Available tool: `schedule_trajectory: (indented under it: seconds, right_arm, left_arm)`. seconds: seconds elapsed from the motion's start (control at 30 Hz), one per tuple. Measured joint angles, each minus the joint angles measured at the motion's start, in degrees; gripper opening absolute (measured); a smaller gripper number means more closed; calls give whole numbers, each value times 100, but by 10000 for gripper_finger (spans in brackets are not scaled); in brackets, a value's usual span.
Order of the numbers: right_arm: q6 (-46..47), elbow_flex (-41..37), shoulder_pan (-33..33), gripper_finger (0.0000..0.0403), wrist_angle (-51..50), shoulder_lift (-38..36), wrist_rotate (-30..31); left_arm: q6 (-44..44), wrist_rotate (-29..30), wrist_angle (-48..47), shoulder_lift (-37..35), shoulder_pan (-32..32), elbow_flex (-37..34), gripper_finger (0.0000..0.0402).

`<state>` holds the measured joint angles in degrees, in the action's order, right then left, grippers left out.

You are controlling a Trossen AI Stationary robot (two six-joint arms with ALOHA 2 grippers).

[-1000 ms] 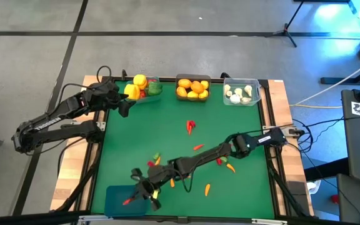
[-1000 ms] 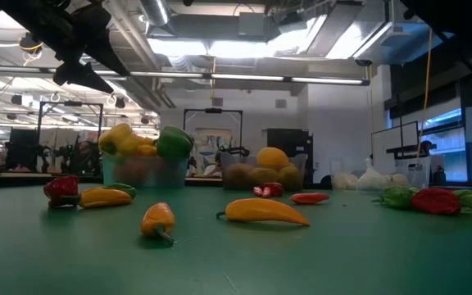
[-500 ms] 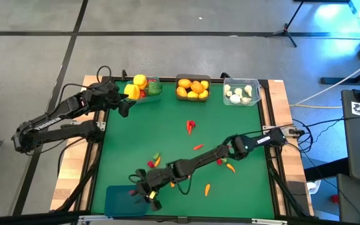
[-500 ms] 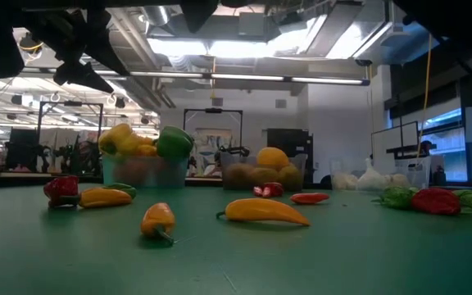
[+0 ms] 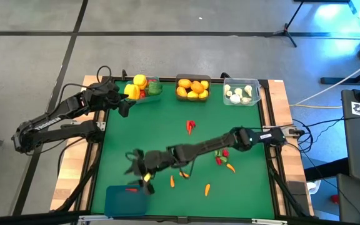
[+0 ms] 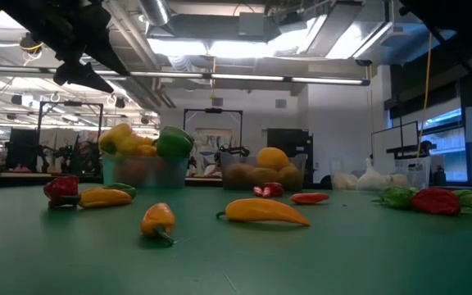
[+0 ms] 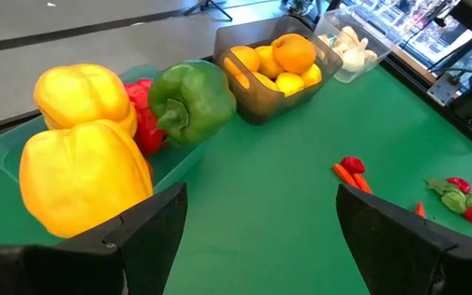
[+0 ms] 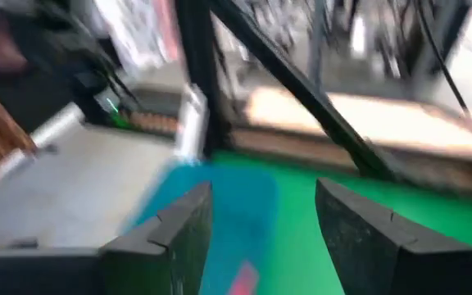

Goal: Sort produce into baskets
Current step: Put the red chili pepper into the blue bin

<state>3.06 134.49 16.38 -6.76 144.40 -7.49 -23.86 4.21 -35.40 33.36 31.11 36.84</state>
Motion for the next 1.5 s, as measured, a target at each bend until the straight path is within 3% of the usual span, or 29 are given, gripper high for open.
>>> schedule_trajectory:
  seconds: [0.3,0.47,0.73,1.13,1.5]
  right_arm:
    - [-4,-16,-823,214,-2044,-247,-470]
    - [-414,-58,-838,214,-2749,-177,-656]
    - [-836,-710,-658,214,-2278,-172,-313]
    - [-645,-1777,-658,214,-1216,-164,-264]
    - [-455,-2162,-660,214,-937,-164,-251]
  left_arm:
    - [20,-1,1,-2,0,-1,308]
    - [105,0,0,-2,0,0,308]
    - [173,0,0,-2,0,0,308]
    - [177,0,0,0,0,0,308]
    - [177,2,0,0,0,0,308]
